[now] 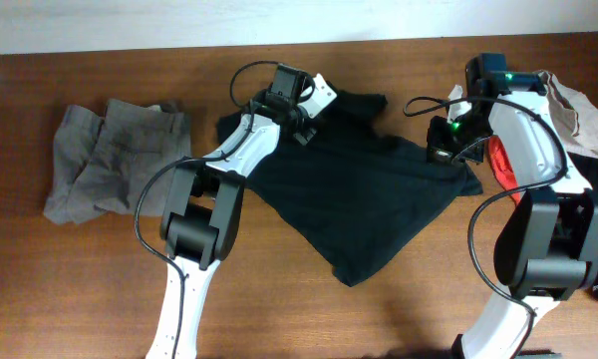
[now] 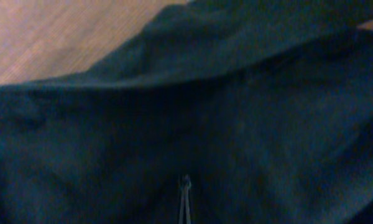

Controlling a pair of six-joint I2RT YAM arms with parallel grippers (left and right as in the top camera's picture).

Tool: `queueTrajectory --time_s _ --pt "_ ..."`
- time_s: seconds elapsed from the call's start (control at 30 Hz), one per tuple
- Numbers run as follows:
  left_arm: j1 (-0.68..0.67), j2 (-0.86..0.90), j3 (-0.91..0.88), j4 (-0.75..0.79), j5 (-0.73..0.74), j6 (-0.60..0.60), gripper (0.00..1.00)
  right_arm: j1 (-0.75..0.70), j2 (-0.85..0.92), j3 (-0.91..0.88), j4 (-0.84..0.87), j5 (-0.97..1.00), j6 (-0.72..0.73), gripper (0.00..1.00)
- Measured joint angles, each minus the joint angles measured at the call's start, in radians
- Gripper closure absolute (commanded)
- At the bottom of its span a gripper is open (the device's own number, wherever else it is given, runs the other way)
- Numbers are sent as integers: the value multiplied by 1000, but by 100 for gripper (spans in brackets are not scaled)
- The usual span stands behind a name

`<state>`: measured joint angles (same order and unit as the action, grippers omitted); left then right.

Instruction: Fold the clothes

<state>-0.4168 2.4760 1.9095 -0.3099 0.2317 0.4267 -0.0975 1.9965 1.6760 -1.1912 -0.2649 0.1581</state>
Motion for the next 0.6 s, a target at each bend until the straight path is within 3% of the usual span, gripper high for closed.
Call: queueTrajectory --time_s 0.2,0.6 --pt "-2 23 8 68 -97 -36 100 0 0 0 -28 0 0 92" --pt "136 47 31 89 -410 -284 100 0 0 0 -48 0 0 92"
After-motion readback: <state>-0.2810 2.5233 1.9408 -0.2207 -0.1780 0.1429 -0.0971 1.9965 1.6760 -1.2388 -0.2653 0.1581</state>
